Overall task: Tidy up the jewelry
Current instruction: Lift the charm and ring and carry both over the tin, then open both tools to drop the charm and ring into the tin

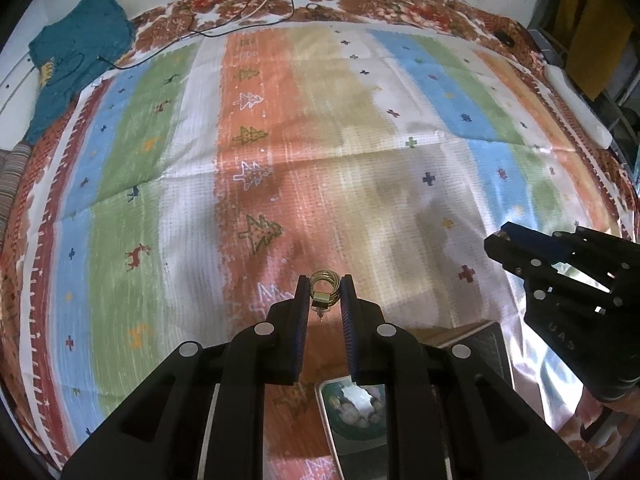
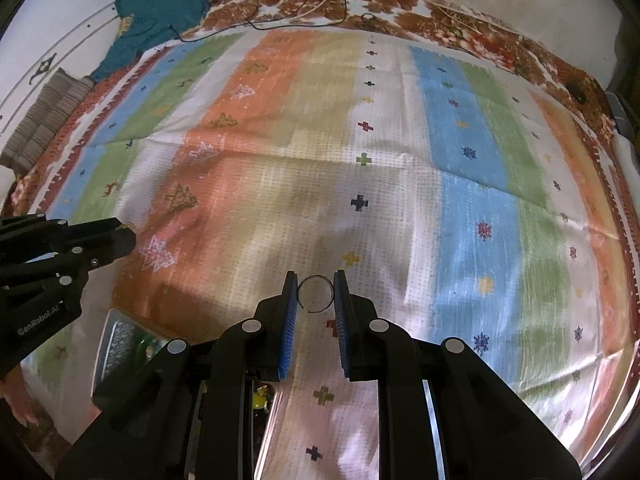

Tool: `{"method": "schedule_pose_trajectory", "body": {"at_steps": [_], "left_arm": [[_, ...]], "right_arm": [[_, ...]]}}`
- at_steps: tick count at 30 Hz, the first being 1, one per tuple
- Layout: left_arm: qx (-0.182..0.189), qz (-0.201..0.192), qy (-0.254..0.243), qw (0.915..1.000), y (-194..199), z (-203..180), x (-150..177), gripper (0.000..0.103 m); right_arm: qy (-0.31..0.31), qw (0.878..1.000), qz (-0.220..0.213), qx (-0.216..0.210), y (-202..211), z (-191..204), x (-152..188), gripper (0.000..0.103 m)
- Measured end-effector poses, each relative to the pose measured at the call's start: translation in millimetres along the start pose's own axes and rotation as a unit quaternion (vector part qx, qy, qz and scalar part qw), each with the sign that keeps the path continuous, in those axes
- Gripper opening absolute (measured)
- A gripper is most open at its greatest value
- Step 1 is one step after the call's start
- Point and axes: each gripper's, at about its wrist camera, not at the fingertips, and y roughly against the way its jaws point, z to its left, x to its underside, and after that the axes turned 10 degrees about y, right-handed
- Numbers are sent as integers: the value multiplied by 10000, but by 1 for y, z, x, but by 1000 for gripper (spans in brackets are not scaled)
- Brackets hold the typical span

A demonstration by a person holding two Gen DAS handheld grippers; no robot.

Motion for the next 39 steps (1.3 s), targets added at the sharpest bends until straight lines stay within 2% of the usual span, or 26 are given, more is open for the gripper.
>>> {"method": "schedule_pose_trajectory", "body": {"at_steps": [13,39], "left_arm": [[193,-151,-3,9997,25,-7,17,15],[433,-413,73,9982,67,-11,63,15]], "right_arm": [[-32,10000,-90,18,16,8,15,19],[152,9990,-342,-246,54,42,49,19]]}}
